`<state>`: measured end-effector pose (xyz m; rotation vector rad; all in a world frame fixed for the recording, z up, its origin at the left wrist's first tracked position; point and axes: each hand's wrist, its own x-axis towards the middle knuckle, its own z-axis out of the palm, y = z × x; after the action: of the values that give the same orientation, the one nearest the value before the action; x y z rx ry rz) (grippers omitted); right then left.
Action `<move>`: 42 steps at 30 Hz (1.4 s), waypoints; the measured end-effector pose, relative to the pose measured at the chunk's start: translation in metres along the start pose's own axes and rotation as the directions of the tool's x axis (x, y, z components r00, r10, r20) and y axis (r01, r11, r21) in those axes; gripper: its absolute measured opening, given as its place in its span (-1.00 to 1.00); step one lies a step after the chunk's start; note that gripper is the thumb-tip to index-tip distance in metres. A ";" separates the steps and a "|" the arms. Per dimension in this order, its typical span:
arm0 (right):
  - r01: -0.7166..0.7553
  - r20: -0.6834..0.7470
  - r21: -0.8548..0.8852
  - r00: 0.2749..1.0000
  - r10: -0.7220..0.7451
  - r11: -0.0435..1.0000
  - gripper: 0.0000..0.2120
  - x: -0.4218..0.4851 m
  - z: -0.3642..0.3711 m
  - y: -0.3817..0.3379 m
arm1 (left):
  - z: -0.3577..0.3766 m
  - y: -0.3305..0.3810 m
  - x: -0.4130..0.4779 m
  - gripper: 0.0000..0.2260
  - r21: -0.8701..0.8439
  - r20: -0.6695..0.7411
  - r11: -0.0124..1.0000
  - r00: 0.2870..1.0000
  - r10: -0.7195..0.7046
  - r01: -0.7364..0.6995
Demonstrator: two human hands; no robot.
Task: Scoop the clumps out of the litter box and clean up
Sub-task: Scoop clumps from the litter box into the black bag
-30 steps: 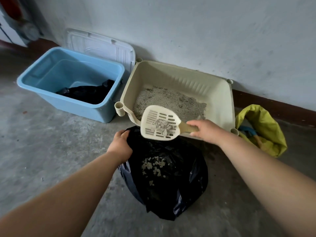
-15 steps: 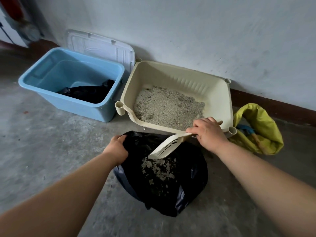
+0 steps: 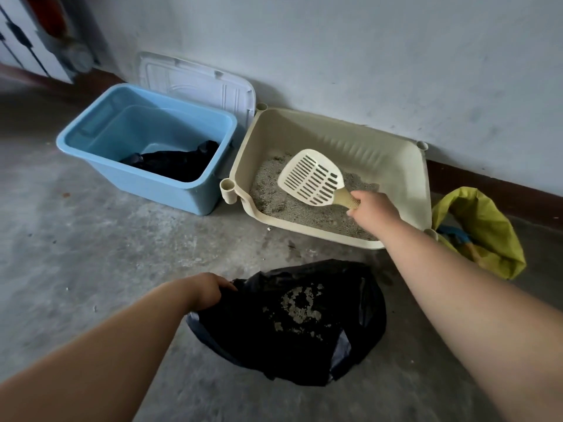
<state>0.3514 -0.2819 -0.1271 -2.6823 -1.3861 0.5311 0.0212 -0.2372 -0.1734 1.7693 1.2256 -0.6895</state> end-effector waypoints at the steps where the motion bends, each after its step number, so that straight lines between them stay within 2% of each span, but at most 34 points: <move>1: -0.047 0.011 -0.053 0.999 0.047 0.998 -0.71 0.009 -0.002 -0.001 | -0.001 -0.001 -0.001 -0.45 -0.028 -0.012 1.000 1.000 -0.009 0.009; 4: -0.165 0.067 -0.194 0.981 0.181 0.967 -0.73 0.030 -0.009 -0.001 | -0.005 -0.002 -0.002 -0.47 -0.123 -0.102 0.992 0.994 -0.031 0.018; 7: -0.180 0.154 -0.353 0.957 0.247 0.918 -0.82 0.041 -0.013 -0.004 | -0.010 0.001 -0.003 -0.47 -0.223 -0.174 0.975 0.983 -0.051 0.011; 10: -0.076 0.274 -0.448 0.937 0.217 0.891 -0.78 0.050 -0.003 -0.010 | -0.013 0.004 -0.005 -0.53 -0.275 -0.192 0.961 0.979 -0.068 0.013; 13: 0.037 0.353 -0.432 0.927 0.131 0.901 -0.70 0.059 0.019 -0.020 | -0.013 0.003 -0.004 -0.71 -0.389 -0.193 0.921 0.978 -0.075 -0.007; 15: 0.072 0.379 -0.411 0.920 0.099 0.909 -0.68 0.062 0.032 -0.028 | -0.011 0.000 -0.005 -0.71 -0.391 -0.164 0.920 0.983 -0.077 0.007; 19: 0.039 0.339 -0.279 0.939 0.060 0.960 -0.73 0.066 0.061 -0.034 | -0.007 -0.006 -0.008 -0.57 -0.331 -0.113 0.943 0.991 -0.072 0.031; 25: -0.009 0.287 -0.065 0.958 0.027 0.998 -0.72 0.072 0.094 -0.051 | -0.005 -0.011 -0.007 -0.48 -0.332 -0.153 0.943 0.984 -0.089 0.034; 27: -0.036 0.301 0.003 0.953 0.033 0.999 -0.68 0.076 0.095 -0.049 | -0.004 -0.011 -0.006 -0.48 -0.343 -0.163 0.939 0.982 -0.099 0.037; 32: -0.074 0.343 0.307 0.939 -0.037 0.949 -0.54 0.083 0.101 -0.039 | 0.002 -0.011 -0.004 -0.45 -0.371 -0.167 0.928 0.980 -0.111 0.042; 36: -0.054 0.332 0.333 0.941 -0.063 0.941 -0.52 0.083 0.107 -0.034 | 0.000 -0.014 -0.001 -0.41 -0.381 -0.190 0.923 0.973 -0.129 0.048; 42: -0.055 0.304 0.403 0.949 -0.077 0.914 -0.46 0.085 0.112 -0.034 | -0.006 -0.008 0.000 -0.40 -0.342 -0.301 0.939 0.946 -0.124 0.014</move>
<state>0.3328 -0.2039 -0.2473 -2.3190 -1.1827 1.1496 0.0137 -0.2307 -0.1725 1.5905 1.5286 -0.2121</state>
